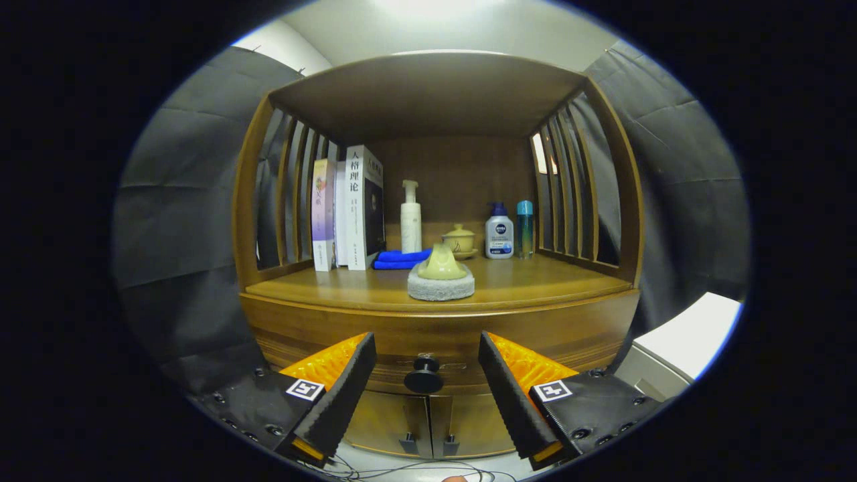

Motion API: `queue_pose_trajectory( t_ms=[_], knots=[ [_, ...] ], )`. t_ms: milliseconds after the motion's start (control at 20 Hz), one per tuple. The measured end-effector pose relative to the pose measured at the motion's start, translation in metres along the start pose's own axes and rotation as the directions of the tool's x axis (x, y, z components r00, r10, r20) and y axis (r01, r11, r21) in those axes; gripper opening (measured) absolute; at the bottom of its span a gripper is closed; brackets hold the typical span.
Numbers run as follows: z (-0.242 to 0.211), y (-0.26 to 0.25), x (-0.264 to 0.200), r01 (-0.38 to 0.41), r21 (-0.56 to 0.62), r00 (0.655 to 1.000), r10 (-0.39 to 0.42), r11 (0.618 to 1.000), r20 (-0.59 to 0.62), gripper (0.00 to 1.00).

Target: Pull open the drawer, take out the items inside it, and place them on the countertop above the cabinet.

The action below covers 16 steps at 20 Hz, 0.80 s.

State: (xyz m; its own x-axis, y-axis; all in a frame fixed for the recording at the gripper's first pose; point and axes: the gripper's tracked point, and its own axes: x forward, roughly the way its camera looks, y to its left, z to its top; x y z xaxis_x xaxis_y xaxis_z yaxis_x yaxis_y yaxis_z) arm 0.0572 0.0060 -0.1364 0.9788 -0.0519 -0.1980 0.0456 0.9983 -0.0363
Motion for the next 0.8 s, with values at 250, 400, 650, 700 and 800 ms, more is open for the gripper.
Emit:
queue_pose_trajectory(
  t_ms=[250, 400, 650, 700, 800],
  knots=[
    [0.032, -0.013, -0.040, -0.015, -0.021, 0.998, 0.016, 1.000, 0.052, 0.98],
    [0.051, -0.021, -0.064, -0.024, -0.019, 0.997, 0.026, 1.000, 0.077, 0.97],
    [0.074, -0.038, -0.101, -0.034, -0.007, 0.993, 0.034, 0.999, 0.115, 0.97],
    [0.076, -0.041, -0.106, -0.035, -0.006, 0.992, 0.035, 0.999, 0.121, 0.97],
    [0.078, -0.049, -0.113, -0.029, -0.005, 0.992, 0.030, 1.000, 0.125, 0.97]
  ],
)
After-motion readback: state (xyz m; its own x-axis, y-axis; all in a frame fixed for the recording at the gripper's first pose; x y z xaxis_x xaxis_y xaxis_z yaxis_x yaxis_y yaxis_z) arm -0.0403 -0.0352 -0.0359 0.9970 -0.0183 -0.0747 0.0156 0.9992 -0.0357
